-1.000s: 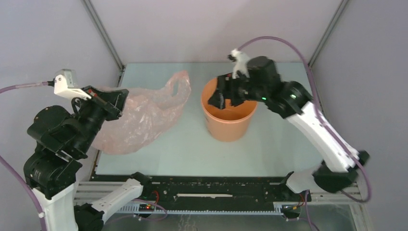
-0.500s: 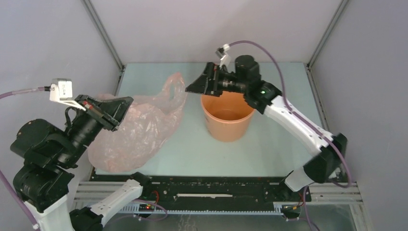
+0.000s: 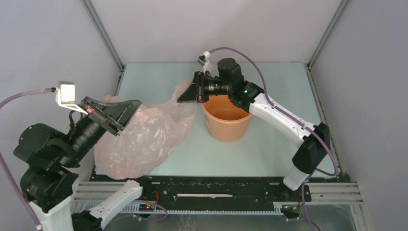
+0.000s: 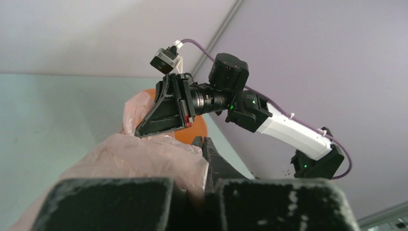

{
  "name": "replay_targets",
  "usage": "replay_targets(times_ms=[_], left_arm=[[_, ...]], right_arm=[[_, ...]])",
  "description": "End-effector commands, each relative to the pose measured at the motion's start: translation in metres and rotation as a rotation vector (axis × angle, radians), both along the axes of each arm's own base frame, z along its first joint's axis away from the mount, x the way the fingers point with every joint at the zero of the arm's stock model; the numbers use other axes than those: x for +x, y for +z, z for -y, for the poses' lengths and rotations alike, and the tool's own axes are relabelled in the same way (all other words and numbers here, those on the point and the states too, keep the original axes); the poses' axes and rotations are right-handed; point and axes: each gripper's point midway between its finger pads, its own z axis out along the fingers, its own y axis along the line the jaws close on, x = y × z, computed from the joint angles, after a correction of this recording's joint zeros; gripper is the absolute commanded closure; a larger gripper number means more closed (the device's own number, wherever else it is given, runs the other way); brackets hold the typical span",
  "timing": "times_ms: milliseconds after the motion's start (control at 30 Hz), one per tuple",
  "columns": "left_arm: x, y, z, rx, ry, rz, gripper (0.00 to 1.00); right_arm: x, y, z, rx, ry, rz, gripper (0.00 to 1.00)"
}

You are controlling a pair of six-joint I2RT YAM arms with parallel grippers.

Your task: Put the trash bags into the trash bin

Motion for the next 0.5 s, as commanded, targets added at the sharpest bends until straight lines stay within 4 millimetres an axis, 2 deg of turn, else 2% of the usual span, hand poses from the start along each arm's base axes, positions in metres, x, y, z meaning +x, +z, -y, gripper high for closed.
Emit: replay_targets(times_ms=[0,33,67,133,267,367,467], left_arm=[[0.014,0.031,0.028,-0.093,-0.11,0.063,1.0],[0.019,0.039,0.035,-0.118,-0.135,0.078,1.0],[0.024,0.047,0.043,-0.143,-0.166,0.087,1.0],[0.029,0.068,0.062,-0.198,-0.264,0.127,1.0],[0.028,0.123,0.097,-0.321,-0.511,0.208,1.0],[0.027,0.155,0.117,-0.36,-0.609,0.25,1.0],[0.039,0.158,0.148,-0.362,-0.704,0.213,1.0]], right_arm=[[0.002,0.082,0.059,0.131,-0.14,0.128,0.84],[0.006,0.094,0.078,0.14,-0.199,0.155,0.89],[0.009,0.108,0.098,0.151,-0.259,0.183,0.99],[0.008,0.135,0.133,0.181,-0.351,0.233,1.0],[-0.011,0.185,0.185,0.249,-0.459,0.338,1.0],[-0.02,0.201,0.214,0.249,-0.544,0.395,1.0],[-0.02,0.194,0.231,0.215,-0.612,0.4,1.0]])
